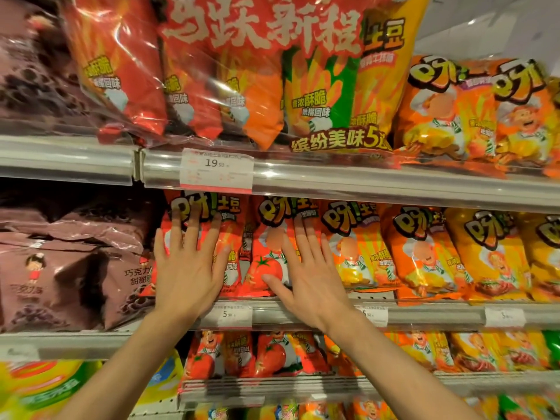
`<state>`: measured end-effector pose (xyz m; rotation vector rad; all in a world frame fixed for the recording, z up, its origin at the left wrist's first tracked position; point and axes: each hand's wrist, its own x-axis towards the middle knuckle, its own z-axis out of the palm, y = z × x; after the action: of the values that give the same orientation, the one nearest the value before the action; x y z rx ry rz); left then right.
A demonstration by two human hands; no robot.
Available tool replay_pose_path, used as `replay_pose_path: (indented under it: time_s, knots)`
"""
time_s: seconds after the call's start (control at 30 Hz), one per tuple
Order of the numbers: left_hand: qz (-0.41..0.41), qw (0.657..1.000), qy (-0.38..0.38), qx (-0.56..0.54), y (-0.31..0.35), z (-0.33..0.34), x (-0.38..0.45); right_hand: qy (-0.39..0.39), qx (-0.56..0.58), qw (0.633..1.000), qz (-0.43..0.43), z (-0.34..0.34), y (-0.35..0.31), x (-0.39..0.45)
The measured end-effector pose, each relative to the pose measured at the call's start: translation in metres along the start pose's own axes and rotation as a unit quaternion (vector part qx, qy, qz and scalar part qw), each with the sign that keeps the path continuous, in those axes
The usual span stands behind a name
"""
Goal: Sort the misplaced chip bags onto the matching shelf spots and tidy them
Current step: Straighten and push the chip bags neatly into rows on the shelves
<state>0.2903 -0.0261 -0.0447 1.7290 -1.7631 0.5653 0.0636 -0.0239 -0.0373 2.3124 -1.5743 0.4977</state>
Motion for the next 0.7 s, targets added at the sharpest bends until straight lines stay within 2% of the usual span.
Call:
replay_pose_path:
  time_s: [0.27, 0.53, 0.6, 0.7]
  knots:
    - [-0.006, 0.999, -0.017, 0.038, 0.004, -0.001, -0.001, 0.003, 0.008, 1.000, 0.010, 0.008, -0.003, -0.002]
    - [-0.005, 0.999, -0.030, 0.022, 0.005, -0.012, -0.004, 0.025, 0.052, 0.998, 0.017, 0.003, -0.001, -0.006]
    - [0.032, 0.999, -0.015, -0.001, 0.012, -0.017, -0.006, 0.043, 0.072, 0.996, 0.032, -0.003, 0.003, -0.010]
    - [0.136, 0.983, -0.005, -0.120, 0.033, -0.017, -0.012, 0.070, 0.126, 0.987, 0.067, -0.012, 0.014, -0.014]
